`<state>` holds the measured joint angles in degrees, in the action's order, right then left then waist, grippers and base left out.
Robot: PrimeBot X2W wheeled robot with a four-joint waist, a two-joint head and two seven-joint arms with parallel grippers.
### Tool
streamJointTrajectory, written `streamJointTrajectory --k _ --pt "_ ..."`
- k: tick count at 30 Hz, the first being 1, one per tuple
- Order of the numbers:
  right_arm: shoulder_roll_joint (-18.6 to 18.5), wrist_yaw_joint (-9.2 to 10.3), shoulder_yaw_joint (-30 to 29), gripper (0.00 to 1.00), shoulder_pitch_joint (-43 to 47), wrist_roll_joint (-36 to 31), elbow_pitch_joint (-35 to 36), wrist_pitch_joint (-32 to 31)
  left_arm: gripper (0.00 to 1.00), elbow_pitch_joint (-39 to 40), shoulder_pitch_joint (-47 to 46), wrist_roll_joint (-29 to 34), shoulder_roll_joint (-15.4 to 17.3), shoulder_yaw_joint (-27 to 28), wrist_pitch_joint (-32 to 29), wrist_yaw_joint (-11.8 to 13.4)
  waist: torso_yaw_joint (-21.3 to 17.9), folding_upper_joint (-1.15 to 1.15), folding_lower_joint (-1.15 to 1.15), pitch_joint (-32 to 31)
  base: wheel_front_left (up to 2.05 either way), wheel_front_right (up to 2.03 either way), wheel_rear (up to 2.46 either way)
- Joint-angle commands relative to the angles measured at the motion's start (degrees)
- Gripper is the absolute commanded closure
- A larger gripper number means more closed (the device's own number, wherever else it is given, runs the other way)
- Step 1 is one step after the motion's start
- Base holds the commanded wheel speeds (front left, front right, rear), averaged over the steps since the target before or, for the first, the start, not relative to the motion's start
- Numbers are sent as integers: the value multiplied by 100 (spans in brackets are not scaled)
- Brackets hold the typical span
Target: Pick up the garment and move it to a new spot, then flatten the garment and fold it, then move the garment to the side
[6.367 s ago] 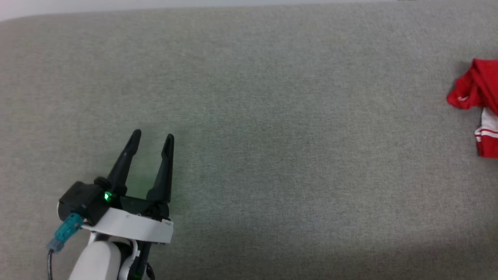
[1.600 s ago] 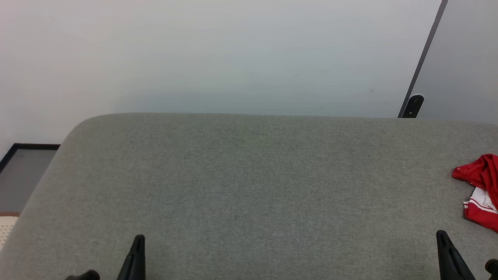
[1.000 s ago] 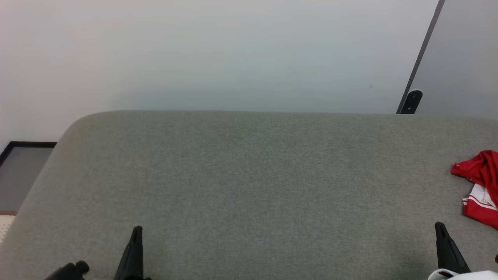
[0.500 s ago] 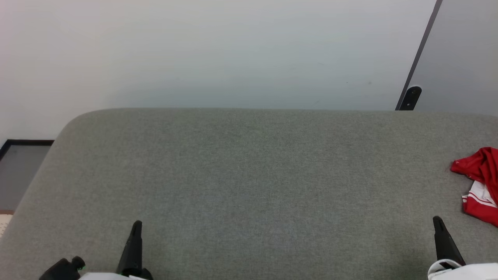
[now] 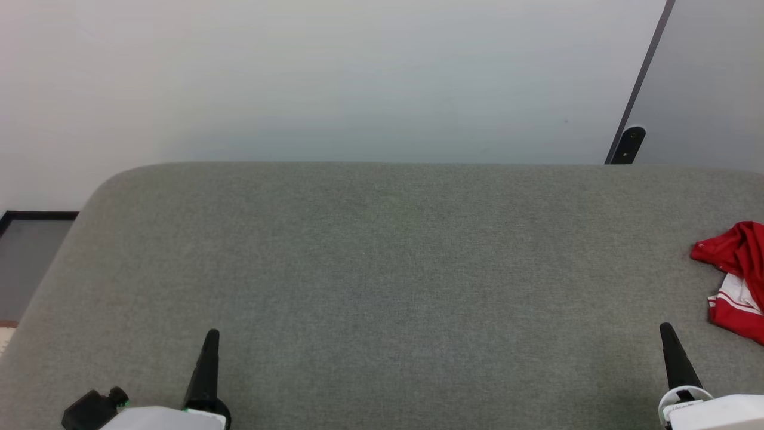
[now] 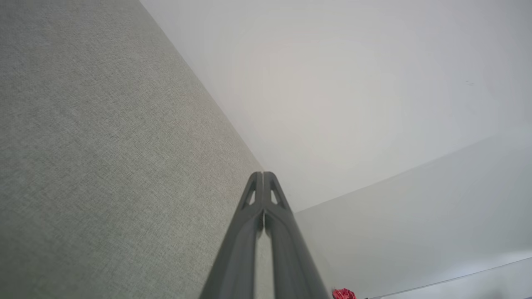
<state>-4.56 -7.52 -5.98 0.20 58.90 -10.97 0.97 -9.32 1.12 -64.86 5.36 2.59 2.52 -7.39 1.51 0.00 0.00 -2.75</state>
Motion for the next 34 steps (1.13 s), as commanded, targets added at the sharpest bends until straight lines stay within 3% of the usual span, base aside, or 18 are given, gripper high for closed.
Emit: streamJointTrajectory --k 1,34 --pt "3 2 -22 100 -155 181 28 -37 100 21 -142 -156 7 35 -41 -10 -4 0 0 7 0 0 0" --pt "103 4 -45 100 -464 2057 -174 -470 100 -273 -502 -1754 -85 173 -496 -14 -81 0 0 157 0 0 0"
